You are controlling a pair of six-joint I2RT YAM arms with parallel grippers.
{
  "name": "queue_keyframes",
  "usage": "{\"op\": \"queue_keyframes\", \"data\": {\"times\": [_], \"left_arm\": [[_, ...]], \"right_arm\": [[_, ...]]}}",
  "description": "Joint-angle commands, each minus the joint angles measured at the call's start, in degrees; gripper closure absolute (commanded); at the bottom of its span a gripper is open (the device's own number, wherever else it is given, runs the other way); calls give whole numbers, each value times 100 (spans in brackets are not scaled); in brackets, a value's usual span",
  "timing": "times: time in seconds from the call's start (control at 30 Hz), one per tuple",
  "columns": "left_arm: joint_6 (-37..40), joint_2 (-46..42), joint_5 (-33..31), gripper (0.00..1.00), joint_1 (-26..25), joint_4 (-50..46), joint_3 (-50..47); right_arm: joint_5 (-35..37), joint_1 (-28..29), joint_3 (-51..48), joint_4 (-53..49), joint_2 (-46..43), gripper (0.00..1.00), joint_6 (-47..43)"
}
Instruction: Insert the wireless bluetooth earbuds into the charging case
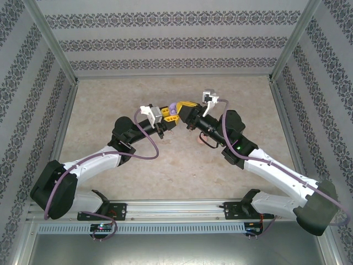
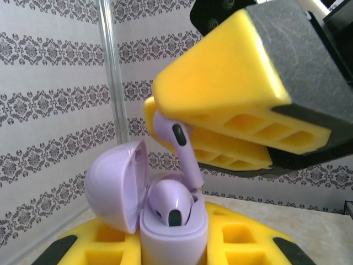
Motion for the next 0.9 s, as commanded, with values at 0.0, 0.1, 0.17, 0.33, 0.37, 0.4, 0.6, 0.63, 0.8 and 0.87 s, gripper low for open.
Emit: {"op": "queue_keyframes", "data": {"times": [0.0, 0.1, 0.17, 0.33, 0.37, 0.4, 0.6, 0.63, 0.8, 0.87], "left_arm": [[-57, -62, 0, 100, -79, 343, 176], [-48, -88, 10, 100, -80, 339, 186], [-57, -114, 3, 100, -80, 332, 187], [-57, -151, 25, 100, -88, 331, 190], [-57, -154, 25, 100, -89, 330, 187], [-57, -154, 34, 100, -89, 333, 192], [-39, -144, 52, 100, -123, 304, 186], [-35, -142, 52, 100, -129, 303, 190], [-15, -133, 67, 100, -147, 292, 185], [-9, -134, 83, 100, -151, 277, 193]], "right_arm": [[-33, 57, -90, 234, 20, 80, 46], [0, 55, -136, 219, 17, 80, 31], [32, 47, -179, 215, 2, 81, 5], [129, 27, -276, 229, -43, 81, -29], [136, 18, -271, 232, -38, 81, -28], [130, 12, -270, 236, -28, 81, -34], [120, -9, -178, 270, 60, 81, -23], [120, -14, -152, 274, 88, 81, -25], [98, -36, -82, 290, 176, 82, -22], [88, -63, -68, 303, 193, 82, -10]]}}
